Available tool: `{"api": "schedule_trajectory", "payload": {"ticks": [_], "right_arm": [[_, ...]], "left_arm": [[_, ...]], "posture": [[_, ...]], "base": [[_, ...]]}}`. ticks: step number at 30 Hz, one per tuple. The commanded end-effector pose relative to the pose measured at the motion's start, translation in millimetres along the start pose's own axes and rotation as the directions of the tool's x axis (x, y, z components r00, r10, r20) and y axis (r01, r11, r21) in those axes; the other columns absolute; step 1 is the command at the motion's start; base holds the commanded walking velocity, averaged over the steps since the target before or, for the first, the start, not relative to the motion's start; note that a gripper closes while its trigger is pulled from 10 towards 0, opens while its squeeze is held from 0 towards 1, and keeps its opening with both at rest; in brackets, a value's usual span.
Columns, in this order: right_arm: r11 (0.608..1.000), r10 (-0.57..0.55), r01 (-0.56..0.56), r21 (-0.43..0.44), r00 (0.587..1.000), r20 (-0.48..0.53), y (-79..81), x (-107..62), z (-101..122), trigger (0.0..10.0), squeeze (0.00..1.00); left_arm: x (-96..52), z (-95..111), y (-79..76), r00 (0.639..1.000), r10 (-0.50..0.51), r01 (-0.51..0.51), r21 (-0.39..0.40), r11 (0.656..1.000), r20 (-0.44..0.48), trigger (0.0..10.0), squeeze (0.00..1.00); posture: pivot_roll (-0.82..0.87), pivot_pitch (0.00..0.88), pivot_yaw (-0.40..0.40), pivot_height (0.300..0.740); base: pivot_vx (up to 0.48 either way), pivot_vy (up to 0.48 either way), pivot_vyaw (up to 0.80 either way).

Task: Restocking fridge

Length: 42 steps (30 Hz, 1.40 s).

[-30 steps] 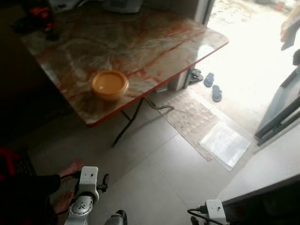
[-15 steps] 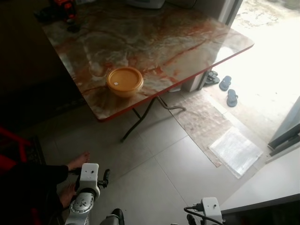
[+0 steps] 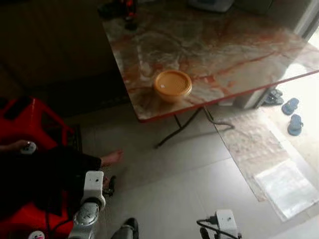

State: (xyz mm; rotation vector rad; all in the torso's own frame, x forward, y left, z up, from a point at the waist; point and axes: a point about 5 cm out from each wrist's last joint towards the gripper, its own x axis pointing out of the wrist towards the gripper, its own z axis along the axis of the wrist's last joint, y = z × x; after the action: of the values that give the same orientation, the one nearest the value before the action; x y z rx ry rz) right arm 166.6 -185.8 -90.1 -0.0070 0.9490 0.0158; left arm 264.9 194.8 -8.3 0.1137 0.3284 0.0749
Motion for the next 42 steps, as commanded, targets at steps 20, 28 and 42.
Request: {"api": "schedule_trajectory", "payload": {"ticks": [20, 28, 42], "right_arm": [[0.999, -0.018, 0.019, 0.039, 1.0, -0.024, 3.8, -2.2, -11.7, 10.0, 0.0], [0.999, -0.017, 0.018, 0.041, 1.0, -0.023, 4.5, -2.1, -11.6, 10.0, 0.0], [0.998, -0.031, 0.031, 0.051, 0.999, -0.008, 2.1, -1.0, -6.2, 10.0, 0.0]], "left_arm": [[-24.2, 102.5, -5.4, 0.853, -0.057, 0.011, 0.092, 0.996, 0.52, 10.0, 0.0], [-26.9, 139.8, -4.9, 0.799, -0.046, 0.011, 0.061, 0.998, 0.6, 10.0, 0.0], [-29.9, 186.7, -26.5, 0.742, -0.134, 0.159, 0.022, 0.987, 0.657, 10.0, 0.0]], "posture": [[-0.1, 0.135, -0.031, 0.74], [-0.09, 0.132, -0.032, 0.74], [-0.09, 0.176, -0.046, 0.74]], "base": [[0.0, 0.0, 0.0], [0.0, 0.0, 0.0], [0.0, 0.0, 0.0]]}}
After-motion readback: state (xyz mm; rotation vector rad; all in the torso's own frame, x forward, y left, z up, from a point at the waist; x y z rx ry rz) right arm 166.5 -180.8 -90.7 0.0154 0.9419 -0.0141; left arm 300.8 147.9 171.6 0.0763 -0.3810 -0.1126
